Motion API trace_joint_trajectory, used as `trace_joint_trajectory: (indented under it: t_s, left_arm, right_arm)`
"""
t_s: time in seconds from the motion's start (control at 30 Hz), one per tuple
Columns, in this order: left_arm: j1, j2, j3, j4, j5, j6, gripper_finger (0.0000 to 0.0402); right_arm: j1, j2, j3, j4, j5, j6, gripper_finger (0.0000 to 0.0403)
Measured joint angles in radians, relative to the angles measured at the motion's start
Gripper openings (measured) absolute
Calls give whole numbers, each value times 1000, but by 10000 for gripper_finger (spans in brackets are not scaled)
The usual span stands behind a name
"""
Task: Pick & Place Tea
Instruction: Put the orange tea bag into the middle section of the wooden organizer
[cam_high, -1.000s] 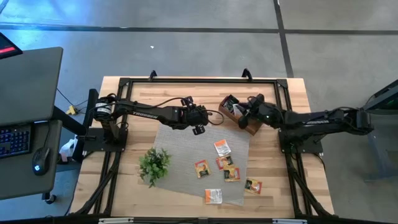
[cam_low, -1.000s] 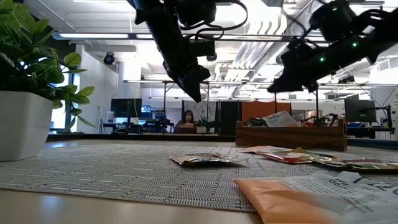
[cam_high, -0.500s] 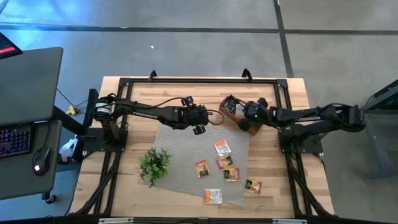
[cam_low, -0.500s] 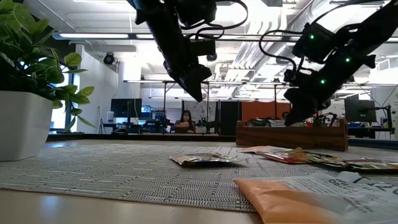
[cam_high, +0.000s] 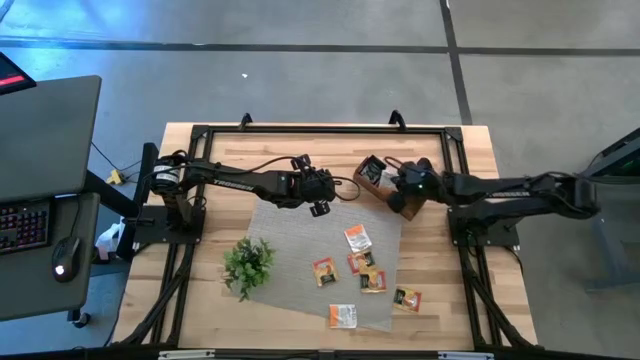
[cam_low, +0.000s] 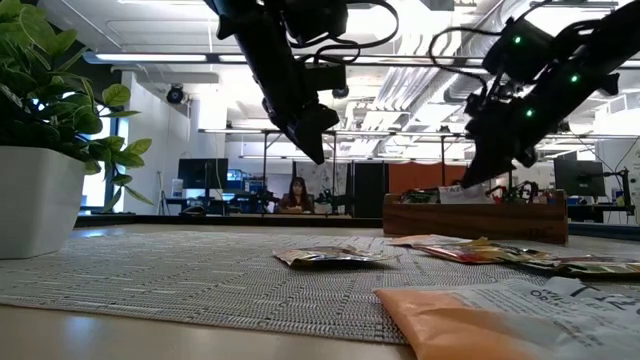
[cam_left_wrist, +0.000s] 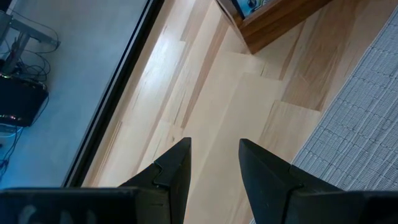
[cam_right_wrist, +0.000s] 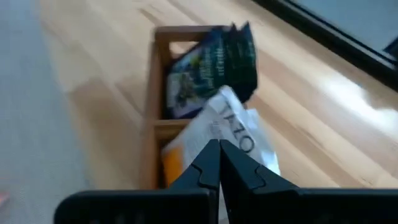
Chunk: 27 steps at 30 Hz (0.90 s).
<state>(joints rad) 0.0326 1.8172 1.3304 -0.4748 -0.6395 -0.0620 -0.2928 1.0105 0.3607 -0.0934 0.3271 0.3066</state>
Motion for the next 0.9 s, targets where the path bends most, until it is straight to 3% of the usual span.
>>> trace_joint_trajectory:
  t_s: [0.13,0.37,0.63,0.77,0.9]
  left_arm:
    - [0,0,0,0,0,0,131]
    - [0,0,0,0,2,0,131]
    - [0,0,0,1,4,0,131]
    - [0,0,0,0,9,-46,131]
    - [0,0,0,-9,50,-76,131]
  right_arm:
    - [1,-21,0,-63,-111,8,1]
    - [0,56,-2,-60,-91,8,1]
    - [24,125,9,-26,-178,26,1]
    - [62,115,108,-53,-250,-26,1]
    - [115,115,221,-137,-234,-90,0]
